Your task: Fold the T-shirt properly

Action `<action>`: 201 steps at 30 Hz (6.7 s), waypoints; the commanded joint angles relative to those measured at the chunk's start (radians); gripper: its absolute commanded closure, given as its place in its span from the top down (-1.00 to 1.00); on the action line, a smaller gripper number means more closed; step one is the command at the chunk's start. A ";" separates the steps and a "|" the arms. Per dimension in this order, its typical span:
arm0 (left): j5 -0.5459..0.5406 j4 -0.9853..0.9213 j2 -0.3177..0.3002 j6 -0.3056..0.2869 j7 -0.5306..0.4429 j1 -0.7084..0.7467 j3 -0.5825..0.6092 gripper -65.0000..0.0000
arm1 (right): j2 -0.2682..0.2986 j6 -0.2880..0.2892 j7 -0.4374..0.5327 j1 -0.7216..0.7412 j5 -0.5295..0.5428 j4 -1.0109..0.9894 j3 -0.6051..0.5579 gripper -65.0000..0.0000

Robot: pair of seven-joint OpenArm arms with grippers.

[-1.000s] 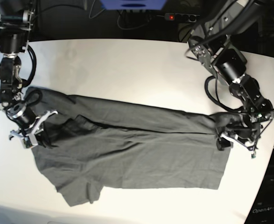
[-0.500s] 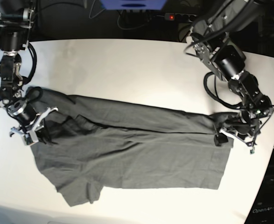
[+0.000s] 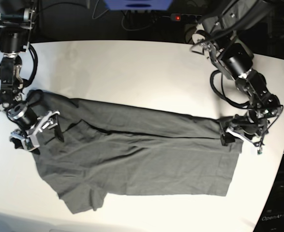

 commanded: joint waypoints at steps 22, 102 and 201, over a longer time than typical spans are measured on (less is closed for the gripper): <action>-0.018 0.020 -0.007 -0.003 -0.023 -0.024 0.010 0.66 | 0.008 -0.003 0.030 -0.129 0.014 0.038 0.050 -0.99; -0.007 -0.063 -0.147 -0.003 0.065 0.253 0.013 -0.94 | 0.016 0.039 0.168 -0.284 0.017 -0.147 0.052 -0.99; 0.143 -0.014 -0.073 -0.003 0.315 0.312 0.293 -0.94 | 0.134 0.066 0.174 -0.444 0.012 -0.153 0.129 -0.99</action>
